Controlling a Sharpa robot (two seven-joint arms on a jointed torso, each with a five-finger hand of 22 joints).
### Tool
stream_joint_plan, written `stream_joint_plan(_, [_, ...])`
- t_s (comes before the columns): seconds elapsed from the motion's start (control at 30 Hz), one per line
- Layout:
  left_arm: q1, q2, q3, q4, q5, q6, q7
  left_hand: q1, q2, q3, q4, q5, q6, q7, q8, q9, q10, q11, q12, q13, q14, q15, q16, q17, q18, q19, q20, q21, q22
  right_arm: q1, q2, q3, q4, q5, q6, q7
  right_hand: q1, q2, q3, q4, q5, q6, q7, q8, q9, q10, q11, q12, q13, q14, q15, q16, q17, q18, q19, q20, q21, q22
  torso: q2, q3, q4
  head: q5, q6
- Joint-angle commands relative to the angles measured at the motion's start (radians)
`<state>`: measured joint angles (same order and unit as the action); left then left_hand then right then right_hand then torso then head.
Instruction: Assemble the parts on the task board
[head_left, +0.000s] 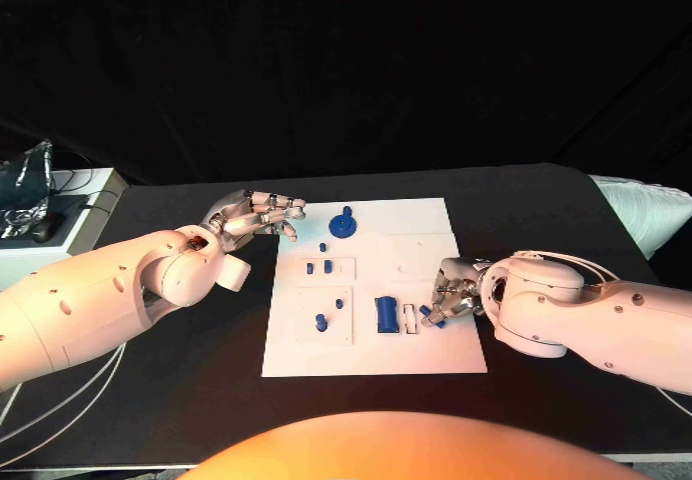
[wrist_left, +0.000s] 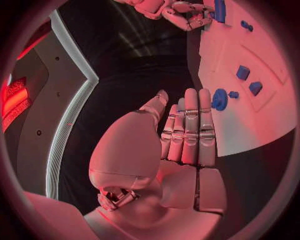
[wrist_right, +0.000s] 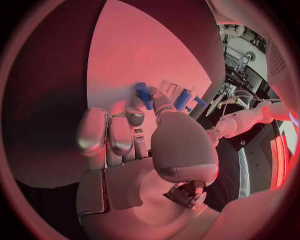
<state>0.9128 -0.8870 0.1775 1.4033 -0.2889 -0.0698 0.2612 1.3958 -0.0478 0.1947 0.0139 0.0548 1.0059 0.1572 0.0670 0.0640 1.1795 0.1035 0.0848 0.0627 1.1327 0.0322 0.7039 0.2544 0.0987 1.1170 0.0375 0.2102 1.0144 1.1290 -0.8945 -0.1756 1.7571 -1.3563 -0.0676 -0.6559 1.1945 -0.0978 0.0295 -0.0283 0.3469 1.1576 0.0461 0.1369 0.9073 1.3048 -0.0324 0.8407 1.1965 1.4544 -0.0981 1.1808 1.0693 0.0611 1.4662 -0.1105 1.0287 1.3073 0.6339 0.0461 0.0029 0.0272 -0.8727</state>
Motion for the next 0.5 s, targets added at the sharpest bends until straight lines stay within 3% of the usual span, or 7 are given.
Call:
stream_joint_plan(0.03, [0.000,0.000,0.001,0.003,0.004,0.009,0.005,-0.004,0.007,-0.001,-0.003,0.001,0.004,0.002,0.000,0.001,-0.009,-0.001,0.004,0.000,-0.001,0.004,-0.005,-0.001,0.008,0.001,0.005,-0.005,0.000,-0.019,0.002,-0.015,0.000,-0.065,0.093,-0.010,0.047,0.014,0.015,-0.031,0.055,-0.012,0.018,-0.073,-0.367,-0.011,0.007,-0.009,-0.005,-0.002,0.009,-0.006,-0.001,0.006,0.039,0.006,-0.009,0.139,-0.001,-0.0004,-0.0002,-0.001,0.000])
stream_joint_plan(0.07, [0.000,0.001,0.001,0.003,0.004,0.009,0.005,-0.004,0.007,-0.001,-0.003,0.001,0.004,0.002,0.000,0.001,-0.009,-0.001,0.004,0.000,-0.001,0.004,-0.005,-0.001,0.008,0.001,0.005,-0.005,0.000,-0.020,0.002,-0.015,0.002,-0.066,0.096,-0.009,0.048,0.019,0.014,-0.048,0.055,-0.002,0.018,-0.070,-0.446,-0.014,0.009,-0.007,-0.007,-0.003,0.013,-0.010,0.000,0.008,0.041,0.013,-0.010,0.140,-0.001,-0.0003,-0.0001,-0.001,0.000])
stream_joint_plan(0.1, [0.000,0.001,0.001,0.003,0.004,0.009,0.005,-0.004,0.007,-0.001,-0.003,0.001,0.004,0.002,0.000,0.001,-0.009,-0.001,0.004,0.000,-0.001,0.004,-0.005,-0.001,0.008,0.001,0.005,-0.005,0.000,-0.021,0.002,-0.015,0.004,-0.065,0.098,-0.008,0.064,0.028,0.034,-0.058,0.074,-0.021,0.032,-0.073,-0.471,-0.018,0.013,-0.013,-0.010,-0.003,0.013,-0.009,0.002,0.009,0.040,0.012,-0.011,0.140,-0.001,-0.0003,0.0002,-0.001,0.000])
stream_joint_plan(0.17, [0.000,0.001,0.001,0.003,0.004,0.009,0.006,-0.004,0.007,-0.001,-0.003,0.001,0.004,0.002,0.000,0.001,-0.009,-0.001,0.004,0.000,-0.001,0.004,-0.005,-0.001,0.008,0.001,0.005,-0.005,0.000,-0.022,0.002,-0.015,0.007,-0.052,0.101,-0.006,0.073,0.027,0.081,-0.081,0.122,-0.025,0.039,-0.074,-0.537,-0.022,0.016,-0.012,-0.012,-0.002,0.017,-0.009,0.006,0.010,0.040,0.014,-0.010,0.140,-0.001,-0.0004,0.0004,-0.001,0.000])
stream_joint_plan(0.23, [0.000,0.001,0.001,0.003,0.004,0.009,0.005,-0.004,0.007,-0.001,-0.003,0.001,0.004,0.002,0.000,0.001,-0.009,-0.001,0.004,0.000,-0.001,0.004,-0.005,-0.001,0.008,0.001,0.005,-0.005,0.000,-0.022,0.002,-0.015,0.008,-0.038,0.101,-0.005,0.078,0.040,0.114,-0.103,0.160,-0.022,0.045,-0.074,-0.576,-0.023,0.016,-0.010,-0.012,-0.002,0.017,-0.009,0.007,0.011,0.041,0.016,-0.009,0.141,0.000,-0.0005,0.0008,-0.001,0.000])
stream_joint_plan(0.33, [0.000,0.001,0.001,0.003,0.004,0.009,0.005,-0.004,0.007,-0.001,-0.003,0.001,0.004,0.002,0.000,0.001,-0.009,-0.001,0.004,0.000,-0.001,0.004,-0.005,-0.001,0.008,0.001,0.005,-0.005,0.000,-0.023,0.000,-0.015,0.009,-0.007,0.098,-0.004,0.059,0.065,0.191,-0.143,0.163,-0.005,0.046,-0.072,-0.636,-0.024,0.015,-0.008,-0.014,-0.002,0.017,-0.010,0.011,0.013,0.040,0.016,-0.006,0.142,0.000,-0.0003,0.0011,0.001,0.000])
stream_joint_plan(0.5, [0.000,0.000,0.001,0.003,0.004,0.008,0.005,-0.004,0.007,-0.001,-0.003,0.001,0.004,0.002,0.000,0.001,-0.009,-0.001,0.004,0.000,-0.001,0.004,-0.005,-0.001,0.008,0.001,0.005,-0.005,0.000,-0.023,-0.003,-0.015,0.010,0.059,0.083,-0.003,0.015,0.085,0.272,-0.175,0.176,0.010,0.042,-0.069,-0.674,-0.021,0.014,-0.010,-0.020,-0.001,0.015,-0.012,0.014,0.013,0.039,0.015,-0.002,0.141,0.000,-0.0004,0.0005,0.002,0.000])
